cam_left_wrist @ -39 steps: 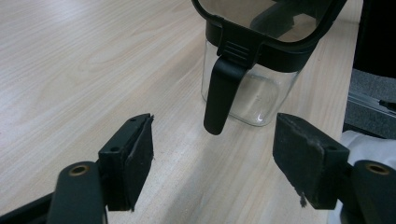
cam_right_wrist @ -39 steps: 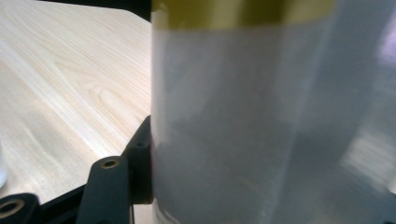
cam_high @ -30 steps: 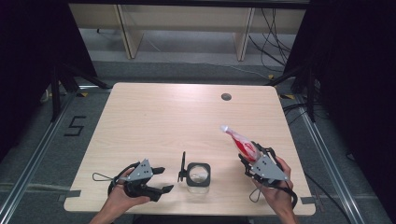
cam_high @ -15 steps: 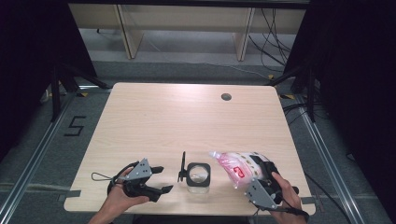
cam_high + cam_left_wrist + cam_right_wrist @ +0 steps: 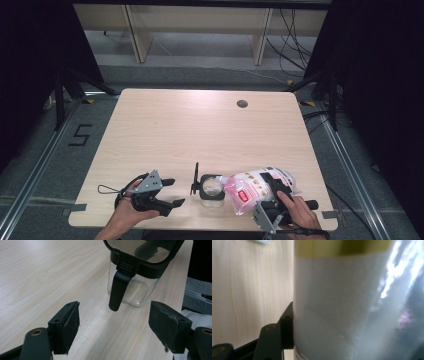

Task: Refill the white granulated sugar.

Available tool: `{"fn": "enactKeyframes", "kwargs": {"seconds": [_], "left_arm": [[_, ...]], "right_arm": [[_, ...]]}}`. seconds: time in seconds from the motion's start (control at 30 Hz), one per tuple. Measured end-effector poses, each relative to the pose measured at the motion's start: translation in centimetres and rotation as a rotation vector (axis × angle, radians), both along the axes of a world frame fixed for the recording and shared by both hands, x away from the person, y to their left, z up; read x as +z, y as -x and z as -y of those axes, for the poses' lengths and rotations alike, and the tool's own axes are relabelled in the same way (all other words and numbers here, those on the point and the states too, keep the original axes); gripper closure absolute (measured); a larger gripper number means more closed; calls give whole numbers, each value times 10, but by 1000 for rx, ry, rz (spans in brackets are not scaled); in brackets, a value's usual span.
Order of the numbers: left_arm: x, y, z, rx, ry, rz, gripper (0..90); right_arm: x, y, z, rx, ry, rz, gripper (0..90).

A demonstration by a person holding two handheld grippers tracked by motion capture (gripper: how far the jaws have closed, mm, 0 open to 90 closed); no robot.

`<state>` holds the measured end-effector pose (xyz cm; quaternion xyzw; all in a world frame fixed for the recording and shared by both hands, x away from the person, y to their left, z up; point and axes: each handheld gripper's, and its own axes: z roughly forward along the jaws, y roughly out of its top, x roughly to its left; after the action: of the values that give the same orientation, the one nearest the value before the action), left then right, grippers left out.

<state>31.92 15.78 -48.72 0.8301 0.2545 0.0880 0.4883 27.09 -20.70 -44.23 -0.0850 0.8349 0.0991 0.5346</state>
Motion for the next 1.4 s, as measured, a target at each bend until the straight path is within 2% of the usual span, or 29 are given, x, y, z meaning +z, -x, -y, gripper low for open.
{"fn": "enactKeyframes", "kwargs": {"seconds": [0.03,0.07,0.13,0.2,0.23,0.27,0.3,0.33,0.37,0.43,0.47,0.5,0.7,0.73,0.8,0.83,0.9,0.97,1.0,1.03,1.07,1.1,1.17,1.2,1.3,1.4], "left_arm": [[0,1,0,9,-7,-11,247],[0,1,-1,8,-7,-11,247],[0,1,-1,8,-9,-12,247],[1,0,-2,9,-18,-1,247],[1,0,-2,9,-18,-1,248],[1,0,-2,8,-17,1,248],[1,0,-2,4,-19,5,248],[1,1,-2,8,-18,1,248],[1,0,-2,7,-19,2,248],[1,1,-2,7,-17,0,248],[1,1,-2,11,-17,-1,248],[0,0,-2,6,-19,4,248],[0,1,-2,12,-19,-1,249],[0,1,-2,11,-20,0,249],[0,1,-2,10,-20,-1,249],[0,1,-2,9,-15,-3,249],[0,0,-2,1,-14,-1,249],[0,-1,-3,-4,-23,4,249],[0,0,-2,5,-11,-6,249],[0,0,-3,-1,-32,2,249],[0,0,-3,-1,-32,2,249],[0,0,-2,-2,-17,1,249],[0,0,-2,1,-24,7,249],[1,0,-2,4,-21,2,249],[1,1,-2,9,-12,-13,250],[1,1,-2,8,-12,-12,250]], "right_arm": [[-7,5,1,-76,-72,-38,425],[-6,5,-1,-69,-37,-19,425],[-7,5,-3,-70,-28,-18,425],[-8,5,-5,-59,5,-2,425],[-7,3,-6,-23,44,12,426],[-7,3,-6,-23,44,12,426],[-5,2,-8,-1,97,31,426],[-8,3,-8,-20,71,20,426],[-6,2,-10,3,135,34,426],[-6,2,-11,4,148,44,426],[-8,2,-11,-6,148,35,426],[-8,5,-12,-27,168,43,426],[-3,3,-15,19,221,85,427],[-3,5,-16,-8,216,77,427],[-2,2,-17,40,235,107,428],[-2,3,-18,31,260,100,428],[-3,2,-18,24,270,89,429],[-5,3,-18,14,272,104,429],[-4,2,-18,15,290,93,429],[-2,1,-19,33,306,100,430],[-2,1,-20,30,305,100,430],[0,0,-20,49,325,117,430],[0,0,-21,48,320,116,430],[0,1,-21,35,298,114,430],[1,0,-21,50,319,103,431],[-1,0,-19,48,297,107,431]]}}
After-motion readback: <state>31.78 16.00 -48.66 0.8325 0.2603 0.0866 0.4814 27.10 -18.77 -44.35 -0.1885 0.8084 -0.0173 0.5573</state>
